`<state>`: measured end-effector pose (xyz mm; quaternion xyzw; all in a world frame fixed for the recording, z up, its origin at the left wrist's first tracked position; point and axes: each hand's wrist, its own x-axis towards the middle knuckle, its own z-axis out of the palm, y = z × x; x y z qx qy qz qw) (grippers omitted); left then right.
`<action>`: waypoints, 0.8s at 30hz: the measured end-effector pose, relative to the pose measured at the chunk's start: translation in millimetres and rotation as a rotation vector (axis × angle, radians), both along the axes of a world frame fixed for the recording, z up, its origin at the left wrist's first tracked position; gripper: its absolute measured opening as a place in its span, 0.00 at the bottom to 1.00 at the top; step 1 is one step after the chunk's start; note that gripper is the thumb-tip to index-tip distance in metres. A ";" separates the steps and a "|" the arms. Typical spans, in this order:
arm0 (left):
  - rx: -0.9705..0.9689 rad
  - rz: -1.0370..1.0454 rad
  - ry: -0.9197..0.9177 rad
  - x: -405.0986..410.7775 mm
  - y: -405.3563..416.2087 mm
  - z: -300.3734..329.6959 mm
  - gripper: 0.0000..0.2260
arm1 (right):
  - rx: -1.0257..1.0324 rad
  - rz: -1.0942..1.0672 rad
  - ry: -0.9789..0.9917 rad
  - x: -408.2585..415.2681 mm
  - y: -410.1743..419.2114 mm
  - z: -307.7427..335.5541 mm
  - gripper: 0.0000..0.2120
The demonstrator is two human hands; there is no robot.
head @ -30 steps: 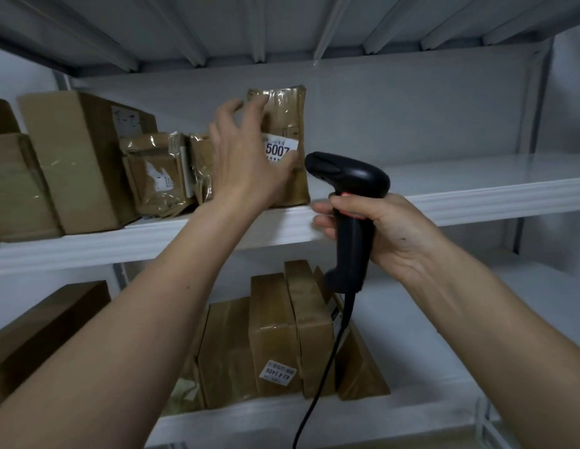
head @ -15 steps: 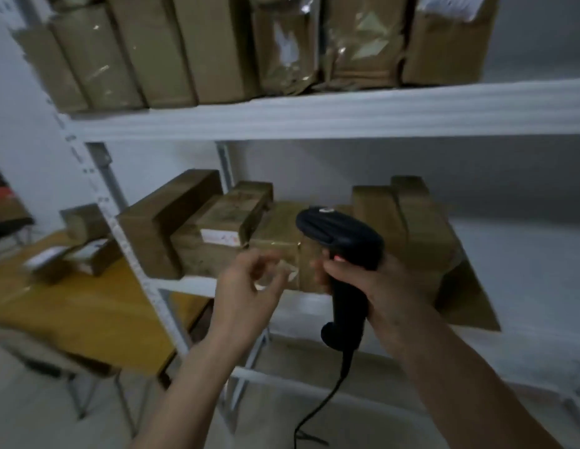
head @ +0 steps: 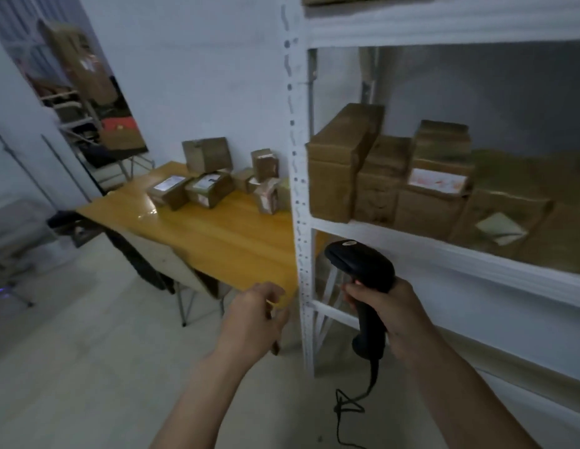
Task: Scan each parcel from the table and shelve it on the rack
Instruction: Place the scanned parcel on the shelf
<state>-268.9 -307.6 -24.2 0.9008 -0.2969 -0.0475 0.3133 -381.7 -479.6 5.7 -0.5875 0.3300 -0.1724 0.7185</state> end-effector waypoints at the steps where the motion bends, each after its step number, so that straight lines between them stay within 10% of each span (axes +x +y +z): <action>1: 0.021 0.014 -0.011 13.5 17.9 -2.7 0.09 | -0.002 0.003 0.009 16.2 13.9 -3.2 0.05; 24: 0.021 0.127 0.161 217.3 146.6 -45.2 0.07 | 0.104 0.085 0.047 250.5 120.0 -41.0 0.05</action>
